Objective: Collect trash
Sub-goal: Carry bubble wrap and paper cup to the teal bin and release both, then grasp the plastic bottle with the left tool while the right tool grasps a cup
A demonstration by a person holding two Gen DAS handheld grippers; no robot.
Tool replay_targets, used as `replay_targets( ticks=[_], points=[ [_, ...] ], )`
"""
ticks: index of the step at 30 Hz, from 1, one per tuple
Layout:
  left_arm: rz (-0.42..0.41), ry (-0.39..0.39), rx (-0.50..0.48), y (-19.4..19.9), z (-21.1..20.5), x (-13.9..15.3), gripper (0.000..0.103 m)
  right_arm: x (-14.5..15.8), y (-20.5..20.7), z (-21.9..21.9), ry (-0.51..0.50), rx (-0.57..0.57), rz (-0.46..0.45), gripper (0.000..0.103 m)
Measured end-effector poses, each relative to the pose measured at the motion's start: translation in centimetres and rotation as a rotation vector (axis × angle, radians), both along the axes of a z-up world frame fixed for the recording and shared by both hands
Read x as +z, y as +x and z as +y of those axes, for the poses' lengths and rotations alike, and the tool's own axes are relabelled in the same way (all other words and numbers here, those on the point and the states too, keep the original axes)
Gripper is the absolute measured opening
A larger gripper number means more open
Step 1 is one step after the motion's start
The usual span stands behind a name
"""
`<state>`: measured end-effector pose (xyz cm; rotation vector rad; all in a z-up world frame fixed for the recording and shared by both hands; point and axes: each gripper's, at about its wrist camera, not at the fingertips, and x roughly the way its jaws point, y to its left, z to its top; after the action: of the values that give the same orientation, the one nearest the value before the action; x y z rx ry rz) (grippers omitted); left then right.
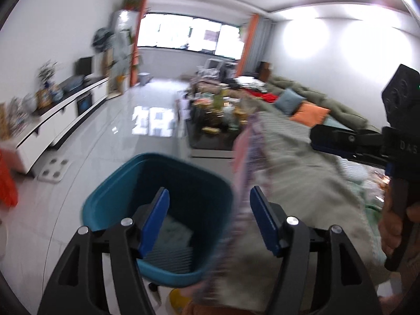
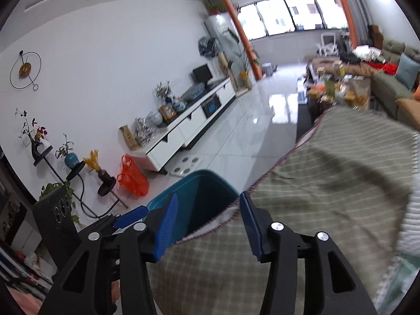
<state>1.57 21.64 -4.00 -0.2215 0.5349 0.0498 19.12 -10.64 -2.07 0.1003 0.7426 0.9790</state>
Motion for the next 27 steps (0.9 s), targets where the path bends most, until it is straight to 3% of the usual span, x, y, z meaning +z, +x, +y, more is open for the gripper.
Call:
replay_targets(
  ticks=[10,27],
  points=[
    [-0.048,-0.002,-0.288,0.9,-9.5,1.0,0.067,2.2,-2.5,-10.1,0.0,-0.179,-0.098,0.055],
    [-0.009,-0.018,-0.634,3.3,-22.5,-0.3,0.067,0.2,-4.4,-24.5,-0.031,-0.532,-0.058,0.055]
  ],
)
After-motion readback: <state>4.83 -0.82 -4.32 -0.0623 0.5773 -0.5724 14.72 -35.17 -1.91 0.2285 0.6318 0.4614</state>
